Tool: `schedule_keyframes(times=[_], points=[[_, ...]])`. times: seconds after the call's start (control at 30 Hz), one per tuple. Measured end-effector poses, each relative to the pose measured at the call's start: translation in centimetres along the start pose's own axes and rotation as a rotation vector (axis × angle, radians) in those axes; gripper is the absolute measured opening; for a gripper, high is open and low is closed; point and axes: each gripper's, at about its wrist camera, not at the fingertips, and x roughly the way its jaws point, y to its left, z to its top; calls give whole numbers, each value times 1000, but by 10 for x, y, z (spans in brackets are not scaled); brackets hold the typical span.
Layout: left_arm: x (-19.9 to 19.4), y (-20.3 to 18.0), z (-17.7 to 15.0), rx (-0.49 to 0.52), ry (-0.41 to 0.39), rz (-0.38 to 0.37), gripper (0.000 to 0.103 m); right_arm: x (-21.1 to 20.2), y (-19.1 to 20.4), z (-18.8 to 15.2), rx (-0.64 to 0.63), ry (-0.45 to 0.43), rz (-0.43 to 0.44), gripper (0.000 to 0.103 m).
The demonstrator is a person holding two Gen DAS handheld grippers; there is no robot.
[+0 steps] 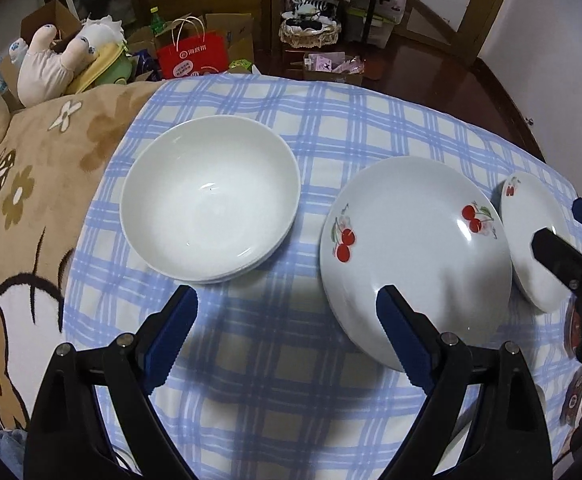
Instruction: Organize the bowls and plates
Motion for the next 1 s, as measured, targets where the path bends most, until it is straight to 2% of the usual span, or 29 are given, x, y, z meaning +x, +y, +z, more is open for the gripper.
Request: schedule_keyframes(times=[0.2, 0.27, 0.37, 0.5, 0.53, 0.57, 0.73, 0.87, 0.93, 1.0], points=[[6, -1, 1, -15, 22, -60, 90, 28, -2, 2, -8, 60, 20, 84], [9, -2, 0, -17, 39, -77, 90, 37, -5, 1, 2, 79, 31, 72], [13, -7, -3, -14, 55, -85, 90, 48, -9, 1, 15, 109, 30, 62], [19, -12, -5, -8, 74, -87, 90, 59, -16, 1, 20, 147, 34, 55], [20, -12, -6, -9, 79, -89, 89, 61, -16, 2, 18, 152, 37, 51], [22, -13, -6, -8, 86, -92, 88, 63, -17, 3, 14, 158, 45, 43], [31, -17, -8, -9, 120, -120, 79, 78, -17, 5, 15, 201, 58, 22], [39, -17, -11, -14, 129, -139, 67, 86, -16, 3, 10, 221, 56, 15], [44, -18, -12, -17, 138, -160, 58, 91, -14, 0, 5, 229, 57, 12], [50, -18, -13, -24, 152, -171, 43, 95, -12, -1, 0, 237, 59, 9]])
